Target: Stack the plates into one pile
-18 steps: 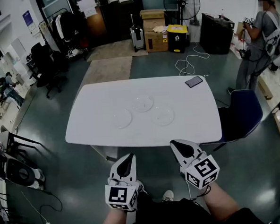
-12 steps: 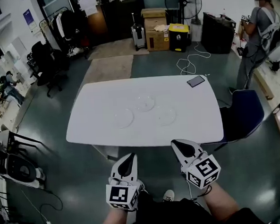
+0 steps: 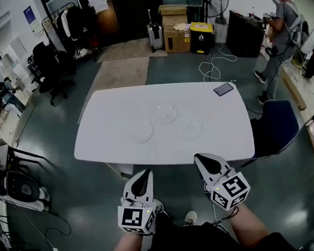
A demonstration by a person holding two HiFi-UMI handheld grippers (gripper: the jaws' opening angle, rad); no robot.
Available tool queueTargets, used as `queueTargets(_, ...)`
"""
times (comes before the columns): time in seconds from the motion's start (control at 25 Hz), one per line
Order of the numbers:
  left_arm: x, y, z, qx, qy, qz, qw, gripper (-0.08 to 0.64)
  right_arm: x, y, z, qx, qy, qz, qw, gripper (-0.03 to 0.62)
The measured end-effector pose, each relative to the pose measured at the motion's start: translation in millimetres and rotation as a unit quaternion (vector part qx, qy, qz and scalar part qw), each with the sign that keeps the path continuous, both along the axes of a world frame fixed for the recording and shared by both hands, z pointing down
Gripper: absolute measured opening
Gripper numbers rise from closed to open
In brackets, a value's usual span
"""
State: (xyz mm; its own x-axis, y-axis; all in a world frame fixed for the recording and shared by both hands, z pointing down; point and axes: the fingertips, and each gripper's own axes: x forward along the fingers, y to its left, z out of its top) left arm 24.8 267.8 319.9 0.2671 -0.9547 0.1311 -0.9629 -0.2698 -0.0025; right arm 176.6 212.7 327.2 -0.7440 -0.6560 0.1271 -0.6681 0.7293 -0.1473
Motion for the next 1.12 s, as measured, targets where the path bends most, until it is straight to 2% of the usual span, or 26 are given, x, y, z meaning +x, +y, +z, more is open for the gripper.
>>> queueTargets(0.2,-24.3,-14.3,3.2,-0.003,0.009,0.008,0.9999,0.018,-21.7,-12.3,-1.5,0.001,-0.003,0.008,1.0,0.018)
queueTargets(0.44,-70.2,-36.8,-4.1,-0.012,0.025,0.017,0.9995,0.018,-62.6,-32.2,-12.8,-0.005,0.0,0.024,1.0,0.018)
queueTargets(1.12,-174.6,-114.9,12.7,-0.019,0.053,0.066,0.9962,0.02,-159.2,-94.5,-8.2,-0.011,0.007,0.07,0.997,0.021)
